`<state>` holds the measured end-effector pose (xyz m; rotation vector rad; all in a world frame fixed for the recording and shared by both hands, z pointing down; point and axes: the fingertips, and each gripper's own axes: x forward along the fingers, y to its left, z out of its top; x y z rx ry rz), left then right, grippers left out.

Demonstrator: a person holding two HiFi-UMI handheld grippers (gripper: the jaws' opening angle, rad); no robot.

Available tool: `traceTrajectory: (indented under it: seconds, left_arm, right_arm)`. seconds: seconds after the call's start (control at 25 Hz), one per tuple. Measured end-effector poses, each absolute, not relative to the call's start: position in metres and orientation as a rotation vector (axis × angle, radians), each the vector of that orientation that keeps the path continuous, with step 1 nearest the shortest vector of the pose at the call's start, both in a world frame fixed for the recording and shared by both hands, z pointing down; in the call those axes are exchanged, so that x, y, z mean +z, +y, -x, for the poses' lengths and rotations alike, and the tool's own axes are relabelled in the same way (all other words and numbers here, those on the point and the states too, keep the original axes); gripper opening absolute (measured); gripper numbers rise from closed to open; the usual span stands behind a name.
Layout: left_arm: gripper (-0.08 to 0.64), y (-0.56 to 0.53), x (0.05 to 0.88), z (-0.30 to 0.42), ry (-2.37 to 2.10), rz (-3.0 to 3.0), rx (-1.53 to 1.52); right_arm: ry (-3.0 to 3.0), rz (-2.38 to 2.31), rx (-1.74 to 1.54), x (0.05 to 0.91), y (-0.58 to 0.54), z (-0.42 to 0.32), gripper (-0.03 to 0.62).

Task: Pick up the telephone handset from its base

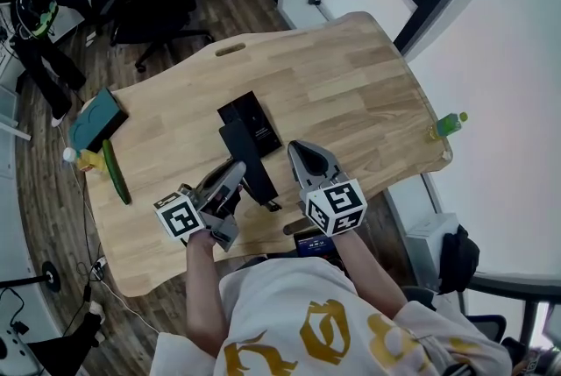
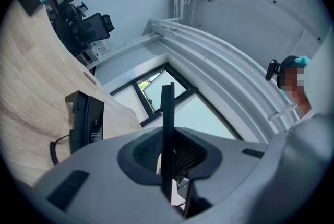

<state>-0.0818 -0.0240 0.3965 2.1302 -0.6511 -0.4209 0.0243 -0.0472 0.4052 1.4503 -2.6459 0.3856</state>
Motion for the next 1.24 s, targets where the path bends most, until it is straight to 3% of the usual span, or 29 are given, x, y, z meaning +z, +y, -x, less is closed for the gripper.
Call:
traceTrajectory:
  seconds: [1.24]
  left_arm:
    - [0.072,-0.0298,0.4052,0.0866,-0.644,-2.09,-0.434]
  right_arm:
    - [-2.605,-1.407,0.346,0.4146,-0.0571,-0.0217,0.005]
